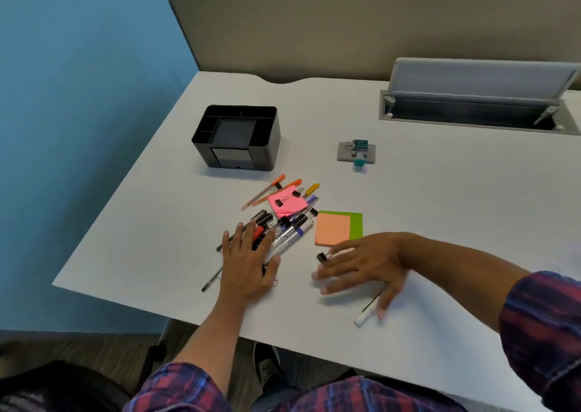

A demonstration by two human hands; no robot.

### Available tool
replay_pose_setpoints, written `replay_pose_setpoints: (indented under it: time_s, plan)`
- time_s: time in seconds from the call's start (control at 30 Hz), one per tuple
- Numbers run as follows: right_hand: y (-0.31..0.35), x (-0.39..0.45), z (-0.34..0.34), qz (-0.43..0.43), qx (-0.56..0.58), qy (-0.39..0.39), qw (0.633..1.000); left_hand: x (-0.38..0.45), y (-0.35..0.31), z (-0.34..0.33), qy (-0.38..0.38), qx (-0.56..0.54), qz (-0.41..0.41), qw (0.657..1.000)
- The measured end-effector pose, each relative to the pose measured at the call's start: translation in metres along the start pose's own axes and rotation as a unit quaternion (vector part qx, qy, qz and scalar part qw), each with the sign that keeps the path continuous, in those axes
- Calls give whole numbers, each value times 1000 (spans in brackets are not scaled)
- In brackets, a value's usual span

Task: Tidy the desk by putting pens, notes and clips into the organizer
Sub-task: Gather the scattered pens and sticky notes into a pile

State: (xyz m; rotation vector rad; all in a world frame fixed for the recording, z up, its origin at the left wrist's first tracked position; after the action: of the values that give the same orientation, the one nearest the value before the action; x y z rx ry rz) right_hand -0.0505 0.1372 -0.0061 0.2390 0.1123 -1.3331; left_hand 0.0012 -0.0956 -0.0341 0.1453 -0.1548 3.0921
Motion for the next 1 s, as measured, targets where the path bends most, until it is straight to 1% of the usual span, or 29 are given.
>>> replay_pose_setpoints:
  time_s: [0.03,0.1,0.2,0.3,0.37,0.43,0.5,0.57,0.6,0.7,0.8,0.93,1.0]
  plan:
    - [7,-5,-4,27,-16,-2,1000,0,-1,0,0,1,1,1000]
    - [12,-9,-9,46,-32,-19,998,-1,-1,0,3,2,2,1000]
    - [7,-8,-6,21,-52,-49,997,-2,-1,0,9,-1,4,1000]
    - [-3,-3,-3,-52,-63,-47,996,-2,-1,-1,19,-6,5,1000]
    - [-11,0,1,-113,-56,-61,990,-1,-1,0,22,-10,6,1000]
    - [-21,1,6,-180,-28,-98,978,-1,-1,-1,25,-17,6,1000]
    - [-38,-1,10,-263,3,-120,957,-1,-1,-1,17,-27,4,999]
    - [-54,-2,5,-341,44,-102,933,3,-2,3,-5,-40,-6,999]
    - [-59,-2,1,-365,67,-87,925,6,-4,8,-19,-44,-15,999]
    - [-66,3,-9,-386,90,-63,916,23,-4,18,-41,-43,-39,997]
    - [-71,9,-13,-404,98,-77,906,43,5,15,-11,-43,-30,999]
    - [-74,14,-18,-426,124,-120,888,59,13,-3,83,-60,-15,995]
    - [-77,14,-18,-431,137,-139,881,60,14,-5,92,-60,-5,994]
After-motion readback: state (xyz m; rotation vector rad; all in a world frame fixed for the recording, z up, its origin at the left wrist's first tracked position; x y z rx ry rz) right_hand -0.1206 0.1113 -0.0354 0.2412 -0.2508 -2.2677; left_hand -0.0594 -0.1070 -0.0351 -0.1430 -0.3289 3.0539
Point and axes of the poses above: each hand's wrist, its own x-axis towards the middle knuckle, its own z-axis out of the back of the hand, y = z × x, the point moved 7 cm from there along x, towards the middle knuckle, and after that the axes turned 7 degrees about -z, right-handed, at the moved point
